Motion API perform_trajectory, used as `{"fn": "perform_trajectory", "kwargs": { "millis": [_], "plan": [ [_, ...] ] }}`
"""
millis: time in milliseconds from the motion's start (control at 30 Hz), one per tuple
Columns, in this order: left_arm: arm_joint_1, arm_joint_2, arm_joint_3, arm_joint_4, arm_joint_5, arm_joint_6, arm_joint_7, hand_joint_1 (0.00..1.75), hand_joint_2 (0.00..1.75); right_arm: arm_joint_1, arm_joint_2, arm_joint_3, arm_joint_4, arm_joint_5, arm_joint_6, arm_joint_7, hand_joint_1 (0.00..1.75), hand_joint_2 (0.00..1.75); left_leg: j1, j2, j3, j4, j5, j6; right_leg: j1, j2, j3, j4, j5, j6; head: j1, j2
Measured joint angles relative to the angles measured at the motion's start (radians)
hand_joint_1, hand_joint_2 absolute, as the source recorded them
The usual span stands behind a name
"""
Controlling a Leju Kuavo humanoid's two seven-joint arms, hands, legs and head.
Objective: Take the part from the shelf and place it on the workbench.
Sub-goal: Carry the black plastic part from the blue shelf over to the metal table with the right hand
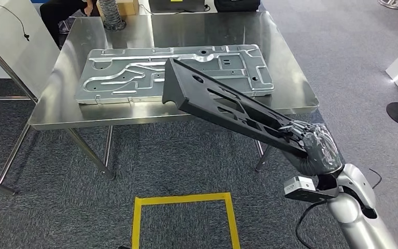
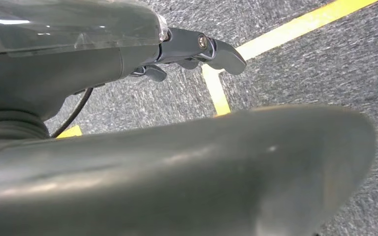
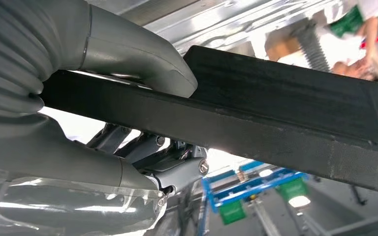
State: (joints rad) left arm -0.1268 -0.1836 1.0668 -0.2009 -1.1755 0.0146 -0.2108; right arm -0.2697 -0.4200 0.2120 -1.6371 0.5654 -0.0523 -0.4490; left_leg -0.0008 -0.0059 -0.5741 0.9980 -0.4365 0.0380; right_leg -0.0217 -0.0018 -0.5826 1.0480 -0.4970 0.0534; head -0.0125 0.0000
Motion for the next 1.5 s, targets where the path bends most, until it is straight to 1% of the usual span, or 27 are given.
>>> {"fn": "perform_trajectory", "kwargs": {
  "millis": [67, 100, 133, 167, 200, 233, 300, 367, 467, 533, 600, 633, 667, 700, 767, 833, 933, 1000, 1033, 1100, 1133, 1167, 1200, 1267, 1333, 1400, 1500],
  "plan": [
    [-0.001, 0.000, -0.001, 0.000, 0.004, 0.001, 0.000, 0.00, 0.00, -0.027, 0.002, 0.036, 0.020, 0.000, 0.002, 0.000, 1.75, 1.75, -0.001, 0.000, 0.001, -0.001, 0.000, 0.005, -0.001, 0.000, -0.067, 0.132, -0.060, 0.004, 0.000, 0.000],
    [0.000, 0.000, -0.001, 0.000, 0.008, 0.002, 0.000, 0.00, 0.00, -0.037, 0.003, 0.056, 0.032, -0.001, 0.004, 0.000, 1.75, 1.75, -0.003, 0.000, 0.001, -0.001, -0.002, 0.007, -0.001, 0.000, -0.102, 0.198, -0.080, 0.005, 0.000, 0.000],
    [0.001, 0.000, -0.001, 0.000, 0.011, 0.004, -0.001, 0.00, 0.00, -0.044, 0.005, 0.076, 0.043, -0.003, 0.005, -0.001, 1.75, 1.75, -0.004, -0.001, 0.002, 0.000, -0.003, 0.009, -0.001, 0.000, -0.126, 0.236, -0.083, 0.005, 0.000, 0.000],
    [0.003, 0.000, 0.000, 0.000, 0.014, 0.006, -0.002, 0.00, 0.00, -0.052, 0.006, 0.095, 0.053, -0.005, 0.006, -0.002, 1.75, 1.75, -0.006, -0.003, 0.005, 0.000, -0.005, 0.009, 0.000, 0.000, -0.131, 0.235, -0.066, 0.003, 0.000, 0.000],
    [0.004, 0.000, 0.000, 0.000, 0.016, 0.007, -0.004, 0.00, 0.00, -0.059, 0.006, 0.112, 0.062, -0.009, 0.007, -0.003, 1.75, 1.75, -0.007, -0.005, 0.008, 0.000, -0.007, 0.009, 0.001, 0.000, -0.115, 0.191, -0.032, -0.001, 0.000, 0.000],
    [0.005, 0.000, 0.000, 0.000, 0.017, 0.008, -0.006, 0.00, 0.00, -0.068, 0.006, 0.126, 0.069, -0.015, 0.007, -0.005, 1.75, 1.75, -0.008, -0.008, 0.012, 0.000, -0.009, 0.009, 0.003, 0.001, -0.085, 0.119, 0.011, -0.008, 0.000, 0.000],
    [0.006, -0.002, 0.000, 0.001, 0.020, 0.009, -0.009, 0.00, 0.00, -0.088, 0.006, 0.150, 0.082, -0.028, 0.007, -0.009, 1.75, 1.75, -0.011, -0.011, 0.015, 0.002, -0.015, 0.003, 0.011, 0.001, -0.030, -0.007, 0.064, -0.022, 0.000, 0.000],
    [0.008, -0.003, 0.000, 0.001, 0.024, 0.013, -0.013, 0.00, 0.00, -0.106, 0.006, 0.168, 0.096, -0.038, 0.008, -0.013, 1.75, 1.75, -0.011, -0.012, 0.013, 0.004, -0.018, -0.006, 0.018, 0.001, -0.015, -0.048, 0.068, -0.031, 0.000, 0.000],
    [0.012, -0.003, 0.000, 0.001, 0.029, 0.019, -0.017, 0.00, 0.00, -0.128, 0.004, 0.192, 0.118, -0.053, 0.010, -0.018, 1.75, 1.75, -0.009, -0.010, 0.008, 0.018, -0.033, -0.022, 0.013, 0.000, -0.009, -0.062, 0.070, -0.042, 0.000, 0.000],
    [0.014, -0.002, 0.001, 0.001, 0.032, 0.021, -0.018, 0.00, 0.00, -0.146, 0.004, 0.209, 0.133, -0.062, 0.011, -0.021, 1.75, 1.75, -0.005, -0.007, -0.027, 0.097, -0.079, -0.033, 0.007, -0.002, -0.001, -0.070, 0.072, -0.049, 0.000, 0.000],
    [0.016, -0.002, 0.002, 0.001, 0.034, 0.022, -0.020, 0.00, 0.00, -0.162, 0.004, 0.226, 0.149, -0.070, 0.012, -0.023, 1.75, 1.75, 0.001, -0.004, -0.097, 0.235, -0.137, -0.042, 0.007, -0.003, 0.001, -0.070, 0.069, -0.051, 0.000, 0.000],
    [0.018, -0.002, 0.002, 0.001, 0.035, 0.022, -0.021, 0.00, 0.00, -0.168, 0.004, 0.236, 0.156, -0.073, 0.012, -0.024, 1.75, 1.75, 0.004, -0.003, -0.125, 0.283, -0.149, -0.045, 0.007, -0.003, 0.002, -0.070, 0.068, -0.051, 0.000, 0.000],
    [0.020, -0.002, 0.003, 0.001, 0.035, 0.023, -0.022, 0.00, 0.00, -0.174, 0.004, 0.245, 0.164, -0.077, 0.013, -0.024, 1.75, 1.75, 0.007, -0.002, -0.138, 0.299, -0.141, -0.048, 0.006, -0.003, 0.003, -0.068, 0.066, -0.049, 0.000, 0.000],
    [0.021, -0.002, 0.003, 0.001, 0.035, 0.024, -0.024, 0.00, 0.00, -0.179, 0.004, 0.254, 0.171, -0.079, 0.014, -0.024, 1.75, 1.75, 0.010, -0.001, -0.130, 0.271, -0.113, -0.049, 0.006, -0.003, 0.005, -0.066, 0.063, -0.047, 0.000, 0.000],
    [0.023, -0.001, 0.004, 0.001, 0.036, 0.025, -0.027, 0.00, 0.00, -0.193, 0.004, 0.270, 0.183, -0.085, 0.015, -0.024, 1.75, 1.75, 0.013, 0.000, -0.070, 0.134, -0.037, -0.050, 0.004, -0.002, 0.009, -0.060, 0.055, -0.040, 0.000, 0.000],
    [0.023, -0.001, 0.006, 0.001, 0.038, 0.026, -0.030, 0.00, 0.00, -0.207, 0.003, 0.281, 0.192, -0.091, 0.016, -0.023, 1.75, 1.75, 0.012, 0.000, -0.026, 0.037, -0.002, -0.043, 0.006, 0.000, 0.008, -0.052, 0.049, -0.030, 0.000, 0.000],
    [0.026, 0.000, 0.006, 0.001, 0.042, 0.027, -0.033, 0.00, 0.00, -0.220, 0.003, 0.297, 0.204, -0.095, 0.016, -0.021, 1.75, 1.75, 0.008, -0.003, -0.023, 0.022, -0.001, -0.024, 0.007, 0.000, 0.005, -0.052, 0.048, -0.014, 0.000, 0.000],
    [0.027, 0.000, 0.007, 0.001, 0.043, 0.027, -0.034, 0.00, 0.00, -0.226, 0.001, 0.306, 0.210, -0.095, 0.016, -0.020, 1.75, 1.75, 0.009, -0.003, -0.021, 0.018, 0.001, -0.012, 0.004, 0.000, -0.006, -0.024, 0.027, -0.006, 0.000, 0.000],
    [0.027, 0.000, 0.007, 0.001, 0.043, 0.027, -0.034, 0.00, 0.00, -0.228, 0.000, 0.309, 0.213, -0.095, 0.016, -0.019, 1.75, 1.75, 0.010, -0.003, -0.020, 0.016, 0.003, -0.007, 0.004, 0.000, -0.026, 0.019, 0.002, -0.003, 0.000, 0.000],
    [0.028, 0.000, 0.008, 0.001, 0.044, 0.027, -0.035, 0.00, 0.00, -0.232, 0.000, 0.315, 0.218, -0.096, 0.016, -0.018, 1.75, 1.75, 0.006, -0.003, -0.020, 0.017, 0.001, -0.001, 0.003, 0.001, -0.092, 0.157, -0.060, 0.000, 0.000, 0.000],
    [0.029, 0.000, 0.008, 0.001, 0.044, 0.027, -0.035, 0.00, 0.00, -0.231, 0.000, 0.318, 0.221, -0.096, 0.016, -0.018, 1.75, 1.75, 0.003, -0.003, -0.020, 0.017, 0.001, 0.000, 0.004, 0.001, -0.124, 0.218, -0.079, -0.001, 0.000, 0.000],
    [0.029, 0.000, 0.008, 0.001, 0.044, 0.027, -0.035, 0.00, 0.00, -0.231, -0.001, 0.321, 0.224, -0.096, 0.016, -0.017, 1.75, 1.75, 0.000, -0.003, -0.019, 0.017, 0.000, 0.002, 0.005, 0.001, -0.142, 0.247, -0.079, -0.003, 0.000, 0.000],
    [0.030, 0.000, 0.008, 0.001, 0.044, 0.027, -0.035, 0.00, 0.00, -0.231, -0.001, 0.325, 0.226, -0.096, 0.016, -0.017, 1.75, 1.75, -0.003, -0.004, -0.018, 0.018, -0.002, 0.003, 0.007, 0.001, -0.141, 0.236, -0.060, -0.008, 0.000, 0.000],
    [0.030, -0.001, 0.008, 0.001, 0.044, 0.027, -0.035, 0.00, 0.00, -0.232, -0.001, 0.328, 0.227, -0.096, 0.015, -0.016, 1.75, 1.75, -0.007, -0.006, -0.013, 0.017, -0.004, 0.005, 0.016, 0.001, -0.084, 0.106, 0.013, -0.026, 0.000, 0.000],
    [0.029, -0.003, 0.009, 0.001, 0.044, 0.027, -0.035, 0.00, 0.00, -0.236, -0.003, 0.329, 0.227, -0.096, 0.015, -0.015, 1.75, 1.75, -0.012, -0.007, -0.011, 0.018, -0.007, 0.002, 0.026, -0.002, -0.030, -0.013, 0.059, -0.043, 0.000, 0.000],
    [0.029, -0.003, 0.009, 0.001, 0.043, 0.026, -0.035, 0.00, 0.00, -0.239, -0.006, 0.331, 0.227, -0.097, 0.015, -0.014, 1.75, 1.75, -0.013, -0.007, -0.011, 0.017, -0.010, -0.006, 0.032, -0.004, -0.019, -0.040, 0.061, -0.048, 0.000, 0.000],
    [0.027, -0.002, 0.010, 0.001, 0.042, 0.025, -0.036, 0.00, 0.00, -0.240, -0.008, 0.334, 0.228, -0.098, 0.014, -0.011, 1.75, 1.75, -0.014, -0.004, -0.013, 0.032, -0.029, -0.022, 0.023, -0.003, -0.003, -0.062, 0.059, -0.057, 0.000, 0.000]
  ]
}}
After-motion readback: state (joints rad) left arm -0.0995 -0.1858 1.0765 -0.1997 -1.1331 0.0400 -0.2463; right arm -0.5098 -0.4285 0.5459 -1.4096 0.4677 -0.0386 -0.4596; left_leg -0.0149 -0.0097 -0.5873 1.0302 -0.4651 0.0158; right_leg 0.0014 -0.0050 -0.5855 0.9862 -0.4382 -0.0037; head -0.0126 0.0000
